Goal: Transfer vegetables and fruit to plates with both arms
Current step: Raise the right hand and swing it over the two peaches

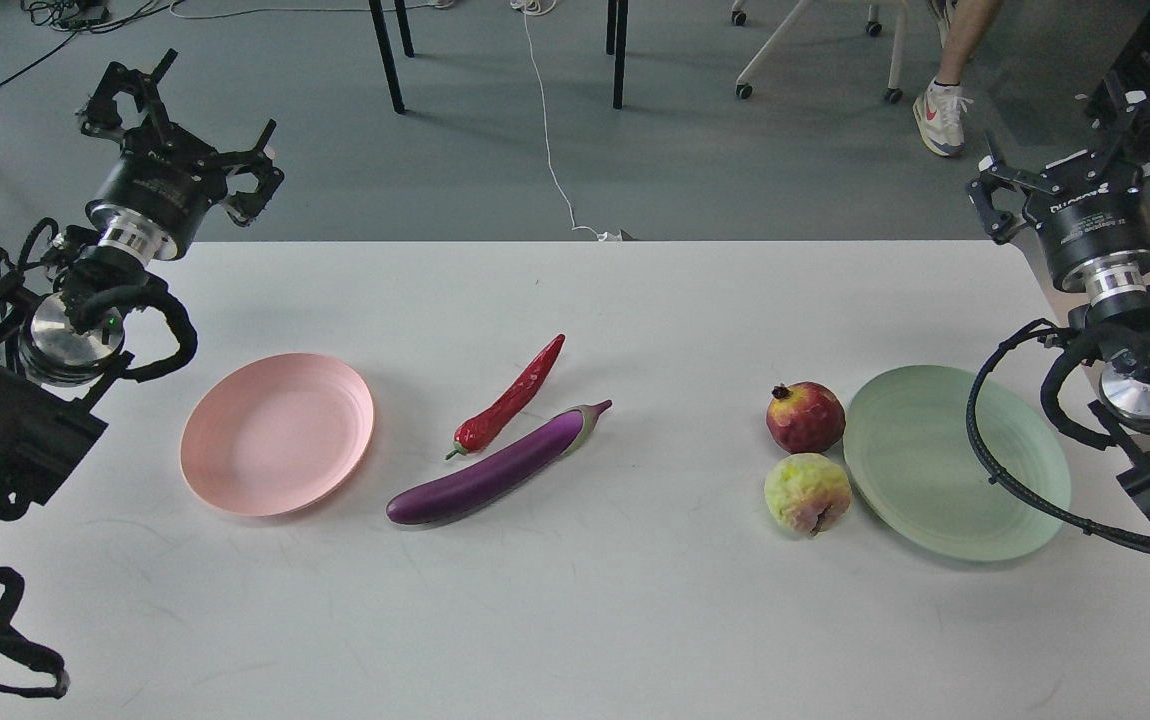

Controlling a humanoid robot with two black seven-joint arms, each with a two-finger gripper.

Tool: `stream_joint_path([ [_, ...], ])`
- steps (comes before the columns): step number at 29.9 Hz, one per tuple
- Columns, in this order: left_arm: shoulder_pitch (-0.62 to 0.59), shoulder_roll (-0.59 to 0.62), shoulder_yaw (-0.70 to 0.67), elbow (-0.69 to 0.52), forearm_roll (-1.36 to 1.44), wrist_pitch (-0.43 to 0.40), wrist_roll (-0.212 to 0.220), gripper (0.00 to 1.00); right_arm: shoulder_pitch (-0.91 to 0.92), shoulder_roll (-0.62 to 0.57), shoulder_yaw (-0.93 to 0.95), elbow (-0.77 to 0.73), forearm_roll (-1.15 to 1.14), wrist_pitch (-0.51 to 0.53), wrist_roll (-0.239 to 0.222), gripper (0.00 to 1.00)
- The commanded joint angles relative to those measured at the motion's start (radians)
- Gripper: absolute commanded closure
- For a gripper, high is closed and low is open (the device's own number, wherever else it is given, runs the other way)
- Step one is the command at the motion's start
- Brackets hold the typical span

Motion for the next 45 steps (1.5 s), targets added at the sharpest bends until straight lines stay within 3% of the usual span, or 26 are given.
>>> stream_joint_path([
  [1, 0.002, 0.005, 0.016, 0.0, 0.003, 0.0, -0.006, 0.02, 0.001, -0.001, -0.017, 0.0, 0.0, 0.0, -0.007, 0.01],
  [9, 0.002, 0.005, 0.023, 0.0, 0.006, 0.06, -0.003, 0.02, 0.114, -0.065, -0.113, 0.002, -0.003, 0.0, -0.008, 0.01],
  [12, 0.0, 0.01, 0.017, -0.001, 0.004, 0.053, -0.003, 0.02, 0.231, -0.13, -0.289, 0.008, -0.02, 0.0, -0.008, 0.01],
  [16, -0.001, 0.016, 0.02, -0.001, 0.006, 0.05, 0.001, 0.02, 0.432, -0.131, -0.548, 0.014, -0.045, 0.0, -0.007, 0.01],
  [24, 0.002, 0.057, 0.012, -0.003, 0.004, 0.033, 0.003, 0.02, 0.694, -0.072, -0.882, 0.066, -0.319, 0.0, -0.008, 0.01],
  [33, 0.002, 0.057, 0.007, -0.012, 0.004, 0.016, -0.005, 0.02, 1.003, -0.018, -1.385, 0.276, -0.652, -0.042, -0.005, 0.01],
  [45, 0.002, 0.054, 0.007, -0.024, 0.003, 0.016, -0.007, 0.02, 1.047, 0.192, -1.819, 0.341, -1.065, -0.218, 0.001, 0.02],
])
